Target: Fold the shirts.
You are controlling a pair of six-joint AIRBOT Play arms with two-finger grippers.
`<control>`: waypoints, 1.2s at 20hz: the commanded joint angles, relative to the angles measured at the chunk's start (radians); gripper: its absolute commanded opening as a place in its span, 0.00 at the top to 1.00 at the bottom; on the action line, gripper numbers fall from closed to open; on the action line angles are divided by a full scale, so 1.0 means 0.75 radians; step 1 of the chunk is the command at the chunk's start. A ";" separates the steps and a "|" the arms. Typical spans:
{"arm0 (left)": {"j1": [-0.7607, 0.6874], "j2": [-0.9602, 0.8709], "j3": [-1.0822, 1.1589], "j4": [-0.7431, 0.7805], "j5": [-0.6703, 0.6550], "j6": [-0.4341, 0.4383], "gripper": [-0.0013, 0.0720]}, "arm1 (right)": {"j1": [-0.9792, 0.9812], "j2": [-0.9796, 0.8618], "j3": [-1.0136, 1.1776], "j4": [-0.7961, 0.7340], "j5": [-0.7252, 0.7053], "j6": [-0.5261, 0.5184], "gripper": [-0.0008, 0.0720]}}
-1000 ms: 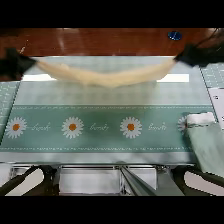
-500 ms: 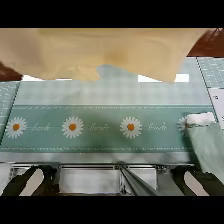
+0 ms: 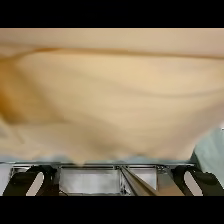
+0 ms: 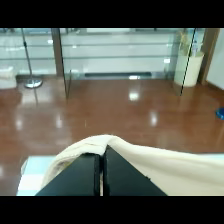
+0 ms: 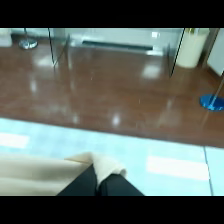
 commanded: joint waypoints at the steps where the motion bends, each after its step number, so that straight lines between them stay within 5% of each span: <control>1: -0.079 0.015 -0.179 0.186 -0.060 -0.059 0.96 | 0.002 0.015 -0.190 0.026 0.065 0.028 0.96; 5: -0.079 -0.121 -0.536 0.157 -0.001 -0.105 0.96 | 0.002 -0.002 -0.662 0.161 -0.124 -0.018 0.96; 8: -0.079 -0.318 -0.716 0.044 0.215 -0.105 0.96 | 0.002 -0.139 -0.912 0.211 -0.337 -0.055 0.96; 14: -0.071 -0.979 -0.597 -0.156 0.627 -0.129 0.96 | 0.003 -0.774 -0.871 0.323 -0.701 -0.160 0.96; 19: -0.054 -1.512 -0.135 -0.275 0.537 -0.130 0.96 | 0.003 -1.290 -0.458 0.337 -0.713 -0.090 0.96; 24: -0.050 -1.704 0.100 -0.363 0.234 -0.089 0.96 | -0.005 -1.448 -0.304 0.320 -0.605 -0.045 0.96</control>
